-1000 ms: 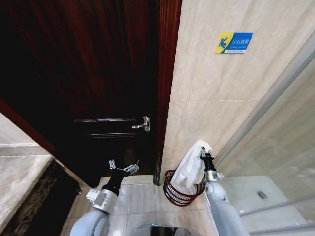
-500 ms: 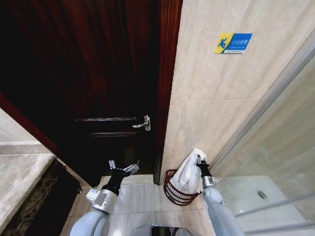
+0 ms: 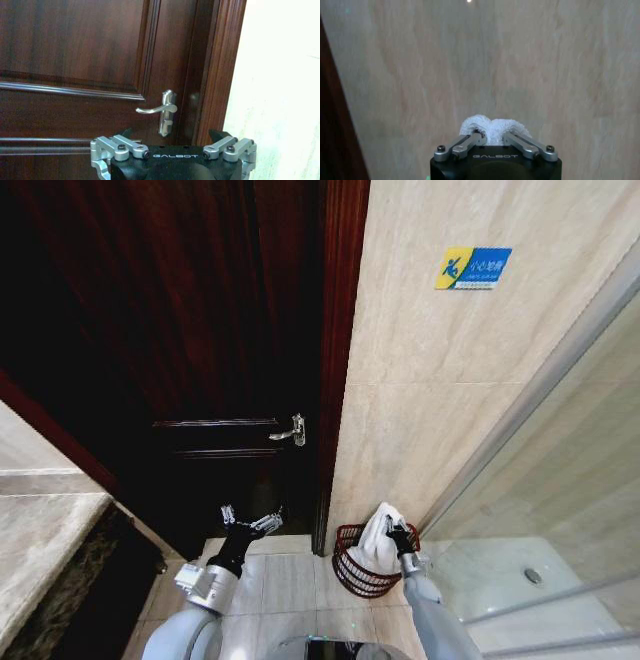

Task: Discard the used towel into the hamper.

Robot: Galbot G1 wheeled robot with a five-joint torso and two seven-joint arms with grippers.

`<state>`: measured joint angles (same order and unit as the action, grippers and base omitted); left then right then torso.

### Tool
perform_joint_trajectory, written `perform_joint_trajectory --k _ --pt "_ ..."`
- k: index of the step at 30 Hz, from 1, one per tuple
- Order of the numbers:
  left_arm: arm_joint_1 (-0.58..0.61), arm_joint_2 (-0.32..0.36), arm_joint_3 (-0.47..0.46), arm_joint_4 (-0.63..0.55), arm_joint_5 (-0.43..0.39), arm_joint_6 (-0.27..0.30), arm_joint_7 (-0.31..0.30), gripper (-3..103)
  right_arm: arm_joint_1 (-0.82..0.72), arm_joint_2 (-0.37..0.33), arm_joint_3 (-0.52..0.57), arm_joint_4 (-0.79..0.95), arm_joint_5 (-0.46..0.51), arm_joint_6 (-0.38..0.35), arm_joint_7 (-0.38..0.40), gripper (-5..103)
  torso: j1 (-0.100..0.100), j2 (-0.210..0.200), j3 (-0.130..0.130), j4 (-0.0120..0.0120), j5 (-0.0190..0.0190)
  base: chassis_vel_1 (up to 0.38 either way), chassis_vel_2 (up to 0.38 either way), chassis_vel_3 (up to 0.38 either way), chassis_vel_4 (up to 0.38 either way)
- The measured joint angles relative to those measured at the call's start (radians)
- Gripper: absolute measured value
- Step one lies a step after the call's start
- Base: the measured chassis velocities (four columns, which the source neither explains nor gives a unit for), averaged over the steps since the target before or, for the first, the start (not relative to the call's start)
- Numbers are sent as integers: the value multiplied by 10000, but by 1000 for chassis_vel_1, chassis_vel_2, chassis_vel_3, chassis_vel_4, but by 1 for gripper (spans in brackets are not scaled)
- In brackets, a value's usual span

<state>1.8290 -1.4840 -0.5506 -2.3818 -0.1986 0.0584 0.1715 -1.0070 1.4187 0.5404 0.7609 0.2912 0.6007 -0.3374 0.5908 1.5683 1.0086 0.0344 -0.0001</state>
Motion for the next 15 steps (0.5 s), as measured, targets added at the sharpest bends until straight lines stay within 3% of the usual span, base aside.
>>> perform_joint_trajectory --k 7,15 --pt "0 -1 0 0 0 0 0 100 490 134 73 -1067 -302 -1197 -339 6 -2 0 0 0 -2 0 0 0 0" --pt "0 -1 0 0 0 0 0 100 1111 370 205 -2224 -525 -1549 -525 6 -2 0 0 -1 0 0 0 0 0"
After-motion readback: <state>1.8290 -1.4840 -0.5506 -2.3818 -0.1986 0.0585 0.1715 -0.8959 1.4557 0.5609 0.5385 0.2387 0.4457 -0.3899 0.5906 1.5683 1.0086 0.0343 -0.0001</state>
